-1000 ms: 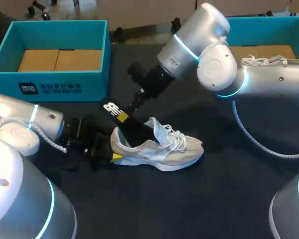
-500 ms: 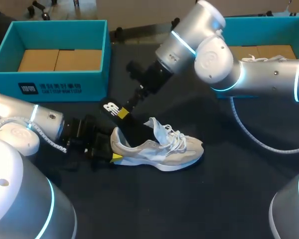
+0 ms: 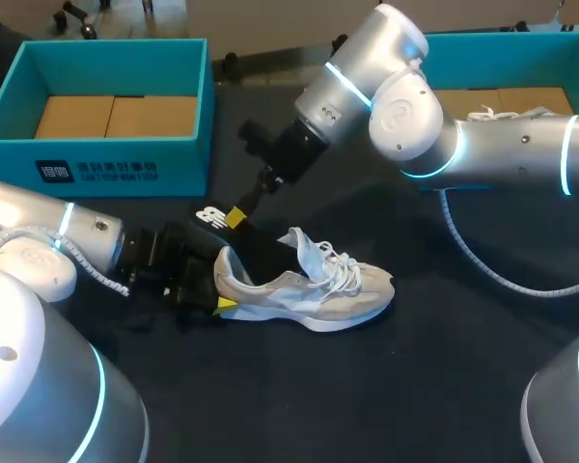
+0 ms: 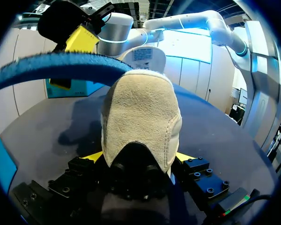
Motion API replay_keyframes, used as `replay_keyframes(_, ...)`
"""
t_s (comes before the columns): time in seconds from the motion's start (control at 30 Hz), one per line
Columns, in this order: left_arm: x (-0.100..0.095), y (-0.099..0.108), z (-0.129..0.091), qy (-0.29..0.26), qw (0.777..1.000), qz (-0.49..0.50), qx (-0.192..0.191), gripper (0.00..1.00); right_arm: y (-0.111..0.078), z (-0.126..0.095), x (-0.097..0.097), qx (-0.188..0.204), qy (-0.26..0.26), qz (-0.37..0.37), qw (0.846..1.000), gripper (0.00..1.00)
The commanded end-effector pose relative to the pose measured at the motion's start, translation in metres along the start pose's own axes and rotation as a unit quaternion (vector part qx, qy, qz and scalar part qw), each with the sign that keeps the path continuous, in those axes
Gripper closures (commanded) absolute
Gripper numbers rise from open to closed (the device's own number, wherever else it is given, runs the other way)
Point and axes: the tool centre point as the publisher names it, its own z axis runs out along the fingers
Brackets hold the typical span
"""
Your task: Take the shoe out of the shoebox, open the shoe tongue, remove and reinsert the insole, then place the shoe into the shoebox
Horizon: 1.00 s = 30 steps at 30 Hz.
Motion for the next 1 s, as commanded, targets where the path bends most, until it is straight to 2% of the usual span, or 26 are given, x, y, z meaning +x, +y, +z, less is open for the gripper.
replay_keyframes(0.03,-0.001,0.0,0.001,0.001,1.0,0.0,-0.001,1.0,0.001,0.003,0.004,0.0,-0.001,-0.002,1.0,1.0)
replay_keyframes(0.43,-0.001,0.0,0.001,0.001,1.0,0.0,-0.001,1.0,-0.003,0.001,0.016,-0.008,0.007,-0.018,1.0,1.0)
replay_keyframes(0.8,-0.001,0.0,0.001,0.001,1.0,0.0,-0.001,1.0,0.002,-0.008,0.038,0.012,0.003,-0.059,0.998,1.0)
replay_keyframes(1.0,-0.001,0.0,0.001,0.001,1.0,0.0,-0.001,1.0,-0.001,-0.008,0.037,0.018,0.011,-0.071,0.997,1.0)
